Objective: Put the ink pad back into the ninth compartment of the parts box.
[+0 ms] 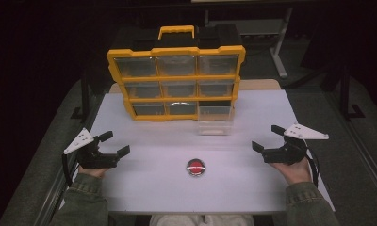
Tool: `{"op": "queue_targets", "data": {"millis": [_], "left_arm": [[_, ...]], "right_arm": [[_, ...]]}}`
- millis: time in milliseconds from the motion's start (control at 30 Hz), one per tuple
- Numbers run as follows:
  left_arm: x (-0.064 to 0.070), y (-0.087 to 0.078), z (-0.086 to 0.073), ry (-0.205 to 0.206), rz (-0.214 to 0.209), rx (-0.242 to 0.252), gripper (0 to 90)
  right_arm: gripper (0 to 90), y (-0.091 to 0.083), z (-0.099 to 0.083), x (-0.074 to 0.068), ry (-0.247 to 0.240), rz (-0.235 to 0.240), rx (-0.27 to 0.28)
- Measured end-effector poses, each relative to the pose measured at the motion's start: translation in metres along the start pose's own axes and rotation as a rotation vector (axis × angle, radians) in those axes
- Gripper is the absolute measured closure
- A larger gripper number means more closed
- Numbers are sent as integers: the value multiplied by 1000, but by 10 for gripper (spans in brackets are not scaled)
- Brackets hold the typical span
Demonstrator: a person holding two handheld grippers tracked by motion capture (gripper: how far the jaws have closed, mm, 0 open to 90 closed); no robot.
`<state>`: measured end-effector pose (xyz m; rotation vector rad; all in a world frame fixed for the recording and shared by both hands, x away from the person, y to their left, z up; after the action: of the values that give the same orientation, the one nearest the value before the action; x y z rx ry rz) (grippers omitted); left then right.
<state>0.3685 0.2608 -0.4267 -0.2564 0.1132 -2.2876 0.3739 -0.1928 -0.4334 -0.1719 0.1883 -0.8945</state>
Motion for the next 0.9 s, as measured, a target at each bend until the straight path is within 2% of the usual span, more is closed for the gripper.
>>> {"op": "queue_targets", "data": {"millis": [200, 400, 900], "left_arm": [[2, 1, -1, 8, -6, -7, 0], [-1, 1, -1, -3, 4, -6, 0], [-1, 3, -4, -4, 10, -22, 0]], "right_arm": [[0, -1, 0, -1, -2, 4, -1], [0, 0, -1, -3, -6, 10, -5], [0, 6, 0, -14, -35, 34, -41]]}}
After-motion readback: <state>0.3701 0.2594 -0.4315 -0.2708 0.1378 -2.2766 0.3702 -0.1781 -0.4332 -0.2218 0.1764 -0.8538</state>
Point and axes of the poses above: each handheld gripper's, and its own axes: y roughly forward along the jaws, z roughly out of its top, x roughly to its right, the point moved 10 cm from there along y, roughly forward along the jaws, and after that the axes turned 7 degrees about x, right-handed, at the moved point
